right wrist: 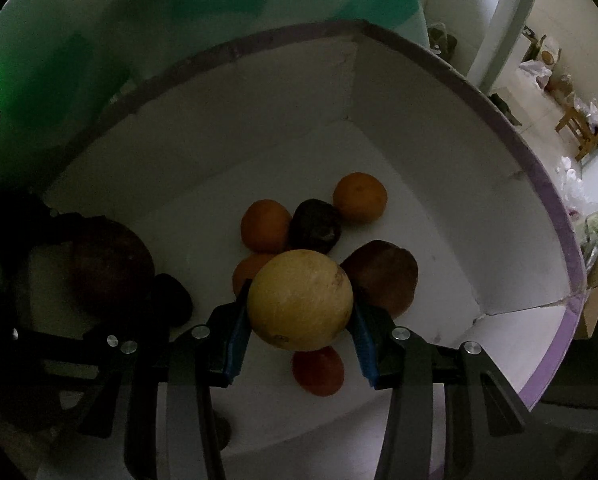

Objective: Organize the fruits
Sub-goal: 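Open the right tool to drop the pepino while the left tool releases the apple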

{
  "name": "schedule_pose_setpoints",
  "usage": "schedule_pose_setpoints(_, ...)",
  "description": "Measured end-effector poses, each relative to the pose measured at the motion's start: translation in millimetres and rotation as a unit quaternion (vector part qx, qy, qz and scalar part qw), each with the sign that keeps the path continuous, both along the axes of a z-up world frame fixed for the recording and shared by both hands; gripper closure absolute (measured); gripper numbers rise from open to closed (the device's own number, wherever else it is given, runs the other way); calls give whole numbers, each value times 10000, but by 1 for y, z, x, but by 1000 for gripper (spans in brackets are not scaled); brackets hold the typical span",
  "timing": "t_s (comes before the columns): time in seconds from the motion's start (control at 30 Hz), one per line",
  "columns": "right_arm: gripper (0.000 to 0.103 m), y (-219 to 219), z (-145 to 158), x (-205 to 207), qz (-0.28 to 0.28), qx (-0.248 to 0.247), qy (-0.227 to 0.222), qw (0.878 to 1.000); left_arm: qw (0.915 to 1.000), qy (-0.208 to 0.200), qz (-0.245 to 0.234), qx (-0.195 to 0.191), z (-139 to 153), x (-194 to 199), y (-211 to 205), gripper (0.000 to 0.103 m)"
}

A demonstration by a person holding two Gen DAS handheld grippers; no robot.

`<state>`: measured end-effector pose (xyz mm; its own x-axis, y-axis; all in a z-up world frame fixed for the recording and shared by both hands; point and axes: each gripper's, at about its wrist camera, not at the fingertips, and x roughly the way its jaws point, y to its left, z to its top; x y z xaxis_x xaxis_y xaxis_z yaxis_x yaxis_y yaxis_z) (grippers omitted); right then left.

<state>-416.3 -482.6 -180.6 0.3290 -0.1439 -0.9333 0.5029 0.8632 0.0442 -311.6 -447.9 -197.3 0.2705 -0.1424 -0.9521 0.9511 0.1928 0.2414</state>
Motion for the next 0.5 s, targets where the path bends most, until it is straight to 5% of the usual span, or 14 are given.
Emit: schedule_pose_setpoints(0.5, 51, -4, 2, 7, -117, 82, 55, 9999, 9999, 85, -29, 123, -1, -9, -4, 35)
